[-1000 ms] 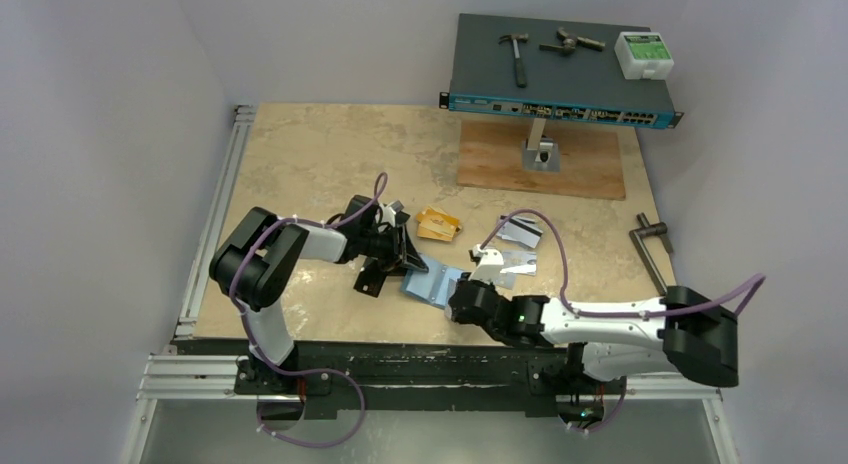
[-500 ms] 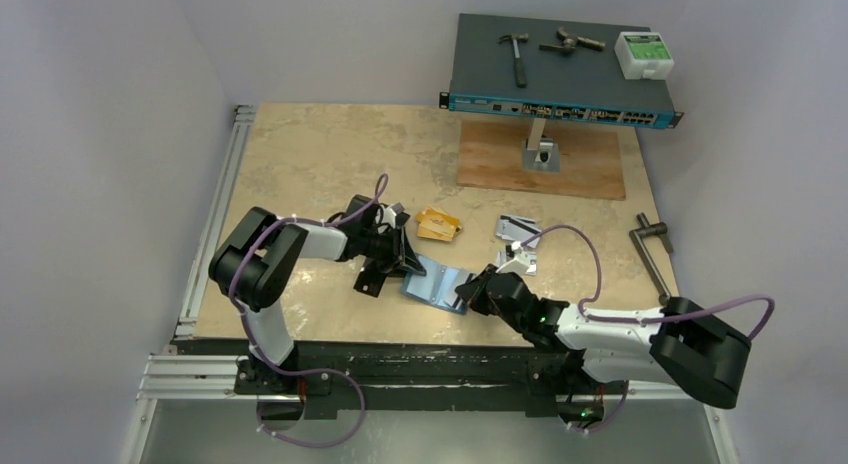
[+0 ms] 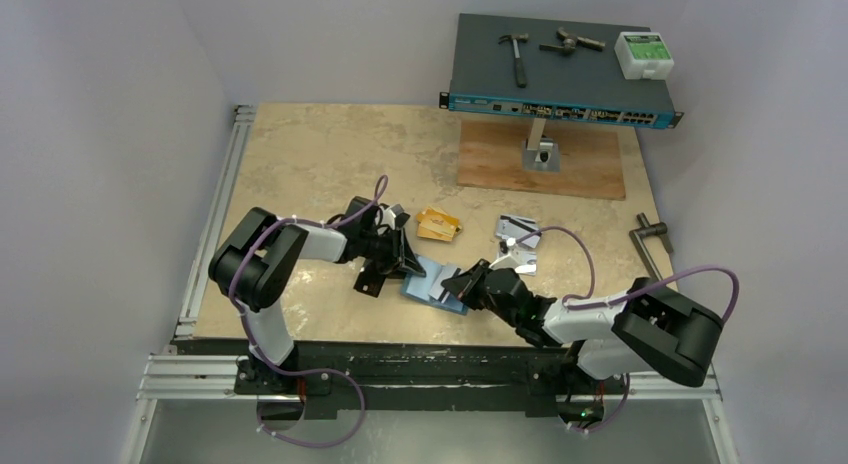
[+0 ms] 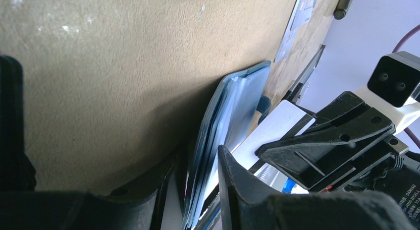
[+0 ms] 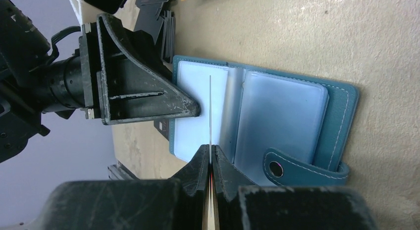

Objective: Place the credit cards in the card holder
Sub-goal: Insert the credit card into the card holder.

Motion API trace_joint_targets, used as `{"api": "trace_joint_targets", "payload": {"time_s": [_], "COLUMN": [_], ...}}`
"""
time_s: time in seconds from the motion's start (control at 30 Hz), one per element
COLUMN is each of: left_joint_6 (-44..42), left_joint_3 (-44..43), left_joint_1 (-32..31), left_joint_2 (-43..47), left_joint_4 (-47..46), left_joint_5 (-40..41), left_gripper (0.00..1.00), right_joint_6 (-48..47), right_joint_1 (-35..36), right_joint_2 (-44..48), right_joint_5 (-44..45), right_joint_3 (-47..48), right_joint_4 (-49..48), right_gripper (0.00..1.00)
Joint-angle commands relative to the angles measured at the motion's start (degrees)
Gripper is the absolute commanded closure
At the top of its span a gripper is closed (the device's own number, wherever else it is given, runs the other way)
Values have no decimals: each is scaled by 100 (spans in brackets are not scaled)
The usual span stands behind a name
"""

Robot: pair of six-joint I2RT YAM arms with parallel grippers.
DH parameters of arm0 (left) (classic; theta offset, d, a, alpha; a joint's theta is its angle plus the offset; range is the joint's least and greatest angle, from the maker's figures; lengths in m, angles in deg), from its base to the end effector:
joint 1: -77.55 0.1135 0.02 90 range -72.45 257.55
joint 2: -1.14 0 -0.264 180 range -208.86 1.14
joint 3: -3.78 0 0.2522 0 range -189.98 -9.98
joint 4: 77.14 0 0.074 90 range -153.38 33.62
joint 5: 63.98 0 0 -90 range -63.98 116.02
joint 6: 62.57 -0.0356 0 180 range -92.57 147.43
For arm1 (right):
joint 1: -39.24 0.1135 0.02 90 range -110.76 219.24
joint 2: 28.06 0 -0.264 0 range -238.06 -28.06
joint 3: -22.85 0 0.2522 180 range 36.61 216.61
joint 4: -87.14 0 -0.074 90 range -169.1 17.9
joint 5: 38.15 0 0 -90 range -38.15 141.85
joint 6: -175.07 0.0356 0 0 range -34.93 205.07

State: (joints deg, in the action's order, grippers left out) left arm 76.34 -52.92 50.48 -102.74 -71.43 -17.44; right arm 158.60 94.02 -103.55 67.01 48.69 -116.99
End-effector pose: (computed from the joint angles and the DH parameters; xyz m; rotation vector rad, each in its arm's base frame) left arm 0.2693 -0.1651 0.1052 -0.1590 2.7570 -1.4253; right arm 0.1316 0.1702 0.1302 0.5386 2.1327 1.1170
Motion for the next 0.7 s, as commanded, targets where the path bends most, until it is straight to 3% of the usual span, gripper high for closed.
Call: {"api": "trace_joint_targets", "payload": {"time_s": [0.0,0.67], "left_joint_6": [10,-64], "left_joint_3": [74,74], "left_joint_1": [-12,-16], "left_joint_2": [249,245], "left_joint_4": [-155,-101], "left_joint_5": [-34,41], "left_gripper": [73,74], "right_joint_6": [111,300], "right_joint_1": [-23,-29], "right_joint_2": [-55,-2], "right_joint_5": [-28,67], "right_joint_3": [51,-284], "right_joint_4": [-279,-363], "right_gripper": [100,100]}}
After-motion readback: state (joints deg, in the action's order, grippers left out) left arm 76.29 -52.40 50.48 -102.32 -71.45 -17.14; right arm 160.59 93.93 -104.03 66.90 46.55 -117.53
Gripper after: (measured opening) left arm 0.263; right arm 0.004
